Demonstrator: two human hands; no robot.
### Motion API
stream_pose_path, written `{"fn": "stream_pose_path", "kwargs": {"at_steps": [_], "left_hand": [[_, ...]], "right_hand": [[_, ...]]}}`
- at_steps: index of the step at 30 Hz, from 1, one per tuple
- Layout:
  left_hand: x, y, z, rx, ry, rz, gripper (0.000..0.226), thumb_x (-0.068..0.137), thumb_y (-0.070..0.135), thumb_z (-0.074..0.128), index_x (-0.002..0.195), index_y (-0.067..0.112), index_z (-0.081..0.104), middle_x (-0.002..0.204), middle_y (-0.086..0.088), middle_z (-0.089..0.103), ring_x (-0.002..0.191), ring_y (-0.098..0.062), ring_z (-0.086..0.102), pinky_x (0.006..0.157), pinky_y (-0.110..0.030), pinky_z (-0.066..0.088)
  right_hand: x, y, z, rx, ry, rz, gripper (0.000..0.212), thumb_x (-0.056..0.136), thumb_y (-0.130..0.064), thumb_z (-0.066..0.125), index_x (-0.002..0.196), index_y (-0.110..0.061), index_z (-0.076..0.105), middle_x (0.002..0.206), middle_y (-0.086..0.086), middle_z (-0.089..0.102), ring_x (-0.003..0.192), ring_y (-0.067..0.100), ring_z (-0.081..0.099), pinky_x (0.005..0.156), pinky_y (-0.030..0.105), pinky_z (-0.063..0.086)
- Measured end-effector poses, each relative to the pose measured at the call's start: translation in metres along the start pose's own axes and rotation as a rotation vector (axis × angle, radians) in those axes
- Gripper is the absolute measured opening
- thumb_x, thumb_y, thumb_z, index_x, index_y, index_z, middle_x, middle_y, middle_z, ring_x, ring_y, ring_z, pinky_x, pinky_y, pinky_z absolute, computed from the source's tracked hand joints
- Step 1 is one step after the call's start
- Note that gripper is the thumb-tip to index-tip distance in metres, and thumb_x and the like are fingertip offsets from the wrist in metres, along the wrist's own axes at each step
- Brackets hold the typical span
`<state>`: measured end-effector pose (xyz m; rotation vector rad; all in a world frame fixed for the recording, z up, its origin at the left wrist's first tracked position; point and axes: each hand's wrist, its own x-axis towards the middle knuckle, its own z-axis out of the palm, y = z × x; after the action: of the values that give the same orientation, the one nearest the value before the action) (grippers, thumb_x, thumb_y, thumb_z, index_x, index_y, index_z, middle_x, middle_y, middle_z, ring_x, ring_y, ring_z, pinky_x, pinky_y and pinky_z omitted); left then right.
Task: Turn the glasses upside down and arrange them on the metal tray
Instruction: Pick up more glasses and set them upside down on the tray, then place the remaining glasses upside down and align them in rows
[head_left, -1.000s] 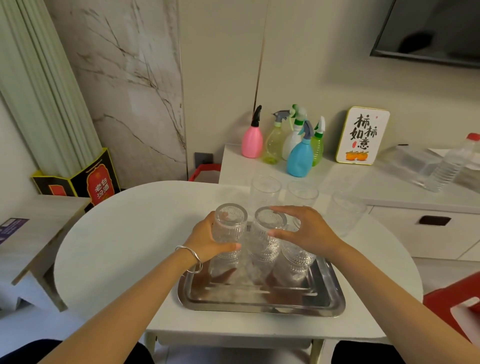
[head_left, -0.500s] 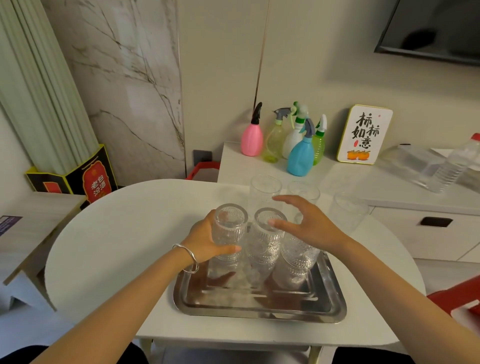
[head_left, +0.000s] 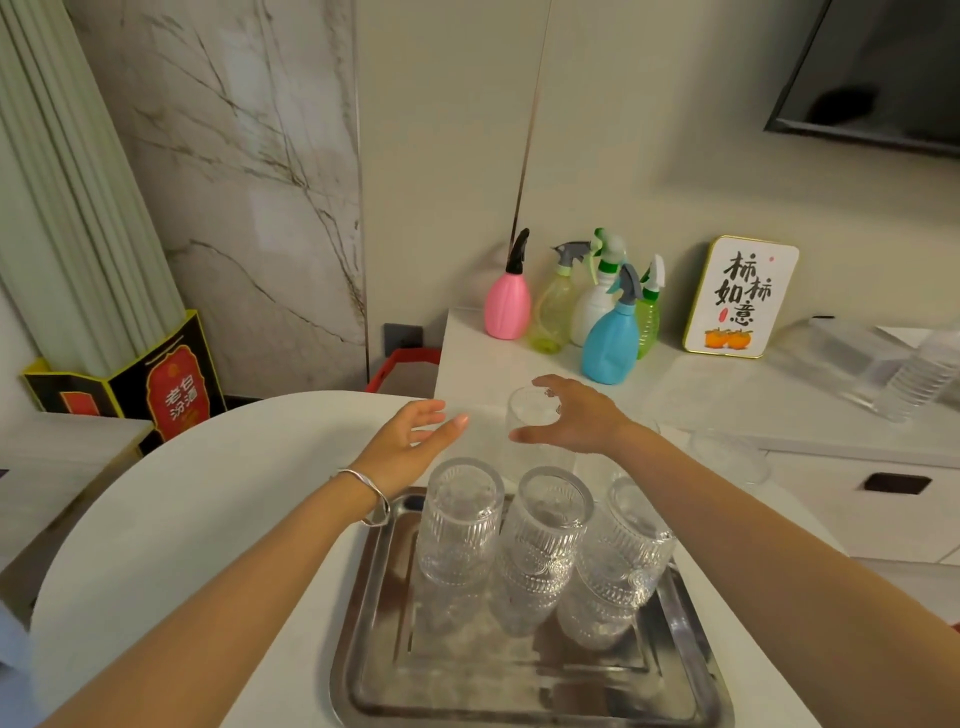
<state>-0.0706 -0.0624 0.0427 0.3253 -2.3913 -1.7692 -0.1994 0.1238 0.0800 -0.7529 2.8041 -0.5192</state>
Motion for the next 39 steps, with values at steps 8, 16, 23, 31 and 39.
{"fn": "stream_pose_path", "kwargs": {"at_steps": [8, 16, 23, 31, 39], "left_hand": [[-0.007, 0.026, 0.005, 0.020, 0.100, 0.131, 0.080, 0.064, 0.066, 0.047, 0.131, 0.022, 0.043, 0.137, 0.005, 0.048, 0.120, -0.006, 0.042, 0.098, -0.025, 0.031], [-0.058, 0.095, 0.020, -0.362, 0.104, 0.321, 0.060, 0.064, 0.046, 0.060, 0.113, 0.012, 0.054, 0.095, 0.015, 0.067, 0.085, 0.007, 0.065, 0.070, -0.006, 0.047], [-0.110, 0.094, 0.002, -0.361, 0.031, 0.277, 0.057, 0.056, 0.047, 0.071, 0.110, 0.036, 0.058, 0.102, 0.013, 0.069, 0.091, -0.005, 0.068, 0.066, -0.018, 0.054], [-0.143, 0.050, -0.007, -0.040, -0.069, 0.285, 0.060, 0.056, 0.045, 0.076, 0.112, 0.042, 0.055, 0.115, 0.018, 0.061, 0.099, 0.008, 0.059, 0.073, -0.007, 0.048], [-0.146, 0.001, 0.010, 0.019, -0.077, 0.195, 0.070, 0.056, 0.044, 0.080, 0.120, 0.037, 0.052, 0.122, 0.006, 0.058, 0.110, -0.012, 0.056, 0.082, -0.024, 0.054]], "right_hand": [[-0.037, -0.025, -0.035, 0.717, 0.391, -0.011, 0.069, 0.072, -0.043, 0.075, 0.132, -0.021, 0.049, 0.118, -0.001, 0.060, 0.104, 0.016, 0.058, 0.084, 0.027, 0.044], [-0.125, -0.045, -0.047, 1.488, 0.064, -0.180, 0.018, 0.086, -0.027, 0.060, 0.101, -0.024, 0.068, 0.111, 0.004, 0.066, 0.100, 0.017, 0.064, 0.093, 0.035, 0.053], [-0.180, -0.035, -0.011, 1.328, -0.129, -0.140, 0.067, 0.075, -0.044, 0.064, 0.128, -0.004, 0.052, 0.125, 0.018, 0.059, 0.110, 0.025, 0.056, 0.103, 0.041, 0.044], [-0.207, -0.051, 0.031, 1.188, -0.132, -0.083, 0.051, 0.073, -0.057, 0.061, 0.113, -0.027, 0.065, 0.117, -0.008, 0.070, 0.113, 0.011, 0.062, 0.108, 0.036, 0.039], [-0.208, -0.054, 0.075, 1.264, -0.200, 0.015, 0.049, 0.071, -0.061, 0.063, 0.110, -0.030, 0.066, 0.114, -0.012, 0.071, 0.111, 0.005, 0.062, 0.097, 0.024, 0.043]]}}
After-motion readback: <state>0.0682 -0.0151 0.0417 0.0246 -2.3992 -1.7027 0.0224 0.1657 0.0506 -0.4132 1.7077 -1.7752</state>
